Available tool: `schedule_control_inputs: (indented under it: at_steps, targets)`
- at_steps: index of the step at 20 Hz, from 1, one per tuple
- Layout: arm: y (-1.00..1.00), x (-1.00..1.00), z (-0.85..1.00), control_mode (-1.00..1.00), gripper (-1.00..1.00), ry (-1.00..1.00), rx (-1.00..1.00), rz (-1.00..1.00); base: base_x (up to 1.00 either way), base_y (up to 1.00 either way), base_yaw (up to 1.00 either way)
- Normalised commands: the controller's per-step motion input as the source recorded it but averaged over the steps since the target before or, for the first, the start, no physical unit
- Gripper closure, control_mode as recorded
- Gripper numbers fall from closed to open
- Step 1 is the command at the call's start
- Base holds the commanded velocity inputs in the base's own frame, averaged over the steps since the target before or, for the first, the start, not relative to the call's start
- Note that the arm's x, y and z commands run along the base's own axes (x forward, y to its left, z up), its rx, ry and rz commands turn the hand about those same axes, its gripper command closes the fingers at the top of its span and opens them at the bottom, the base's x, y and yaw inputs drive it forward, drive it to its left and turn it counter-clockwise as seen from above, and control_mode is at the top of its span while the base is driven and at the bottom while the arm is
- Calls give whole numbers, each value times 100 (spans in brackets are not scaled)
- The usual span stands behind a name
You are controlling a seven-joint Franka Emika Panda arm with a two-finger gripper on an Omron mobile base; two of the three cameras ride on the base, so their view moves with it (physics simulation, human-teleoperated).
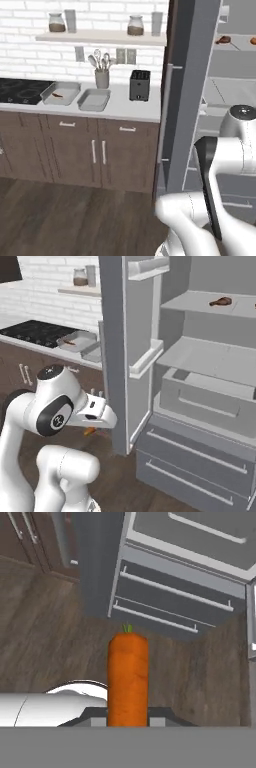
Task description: Place one carrot and one chicken drumstick in each tupperware on the nearby counter, to pack two identical lunches.
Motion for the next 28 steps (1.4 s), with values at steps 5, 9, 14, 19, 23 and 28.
schedule_control_inputs:
  at_steps: [5, 9, 14, 19, 23, 28]
  targets:
    - [0, 0, 0, 100, 100, 0, 0, 0, -22, 74, 83]
    - [0, 0, 0, 100, 100, 0, 0, 0, -3, 86, 76]
    - [0, 0, 0, 100, 100, 0, 0, 0, 40, 82, 63]
    - [0, 0, 0, 100, 100, 0, 0, 0, 100, -8, 29]
    - [0, 0, 0, 100, 100, 0, 0, 0, 100, -19, 13]
    - [0, 0, 0, 100, 100, 0, 0, 0, 100, -16, 1]
